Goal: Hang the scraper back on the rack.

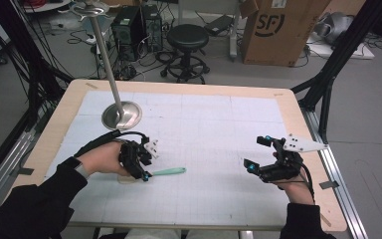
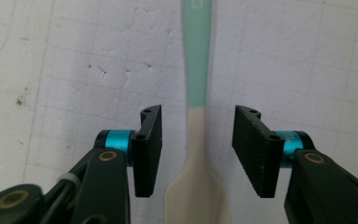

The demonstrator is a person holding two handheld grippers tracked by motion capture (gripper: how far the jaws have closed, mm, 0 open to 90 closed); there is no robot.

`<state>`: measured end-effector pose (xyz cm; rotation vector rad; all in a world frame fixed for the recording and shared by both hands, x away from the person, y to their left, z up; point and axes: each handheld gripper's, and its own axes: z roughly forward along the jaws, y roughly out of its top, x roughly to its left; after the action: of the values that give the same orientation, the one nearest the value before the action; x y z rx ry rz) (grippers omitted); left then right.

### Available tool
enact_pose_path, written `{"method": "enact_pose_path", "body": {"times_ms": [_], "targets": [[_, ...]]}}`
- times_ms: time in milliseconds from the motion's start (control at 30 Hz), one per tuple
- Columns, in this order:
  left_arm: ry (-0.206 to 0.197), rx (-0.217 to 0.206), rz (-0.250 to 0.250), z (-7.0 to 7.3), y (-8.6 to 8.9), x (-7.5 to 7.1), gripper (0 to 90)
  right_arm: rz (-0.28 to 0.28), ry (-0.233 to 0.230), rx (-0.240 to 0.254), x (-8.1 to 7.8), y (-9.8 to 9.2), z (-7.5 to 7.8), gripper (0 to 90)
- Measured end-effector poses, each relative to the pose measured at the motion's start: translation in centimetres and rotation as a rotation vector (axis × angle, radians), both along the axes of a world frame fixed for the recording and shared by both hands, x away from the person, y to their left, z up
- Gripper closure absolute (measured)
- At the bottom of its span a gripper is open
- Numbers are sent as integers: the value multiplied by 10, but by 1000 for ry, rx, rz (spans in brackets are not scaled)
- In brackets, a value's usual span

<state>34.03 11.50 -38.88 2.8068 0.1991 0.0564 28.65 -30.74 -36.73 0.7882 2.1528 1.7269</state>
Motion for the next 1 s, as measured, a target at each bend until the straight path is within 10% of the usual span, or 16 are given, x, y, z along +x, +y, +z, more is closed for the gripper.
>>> {"method": "enact_pose_path", "body": {"times_ms": [533, 1000], "targets": [[10, 153, -47, -16, -15, 1, 708, -1, 3, 3, -1, -1, 0, 9], [33, 148, -52, -17, -15, 1, 805, 2, -2, -3, -1, 1, 0, 8]]}}
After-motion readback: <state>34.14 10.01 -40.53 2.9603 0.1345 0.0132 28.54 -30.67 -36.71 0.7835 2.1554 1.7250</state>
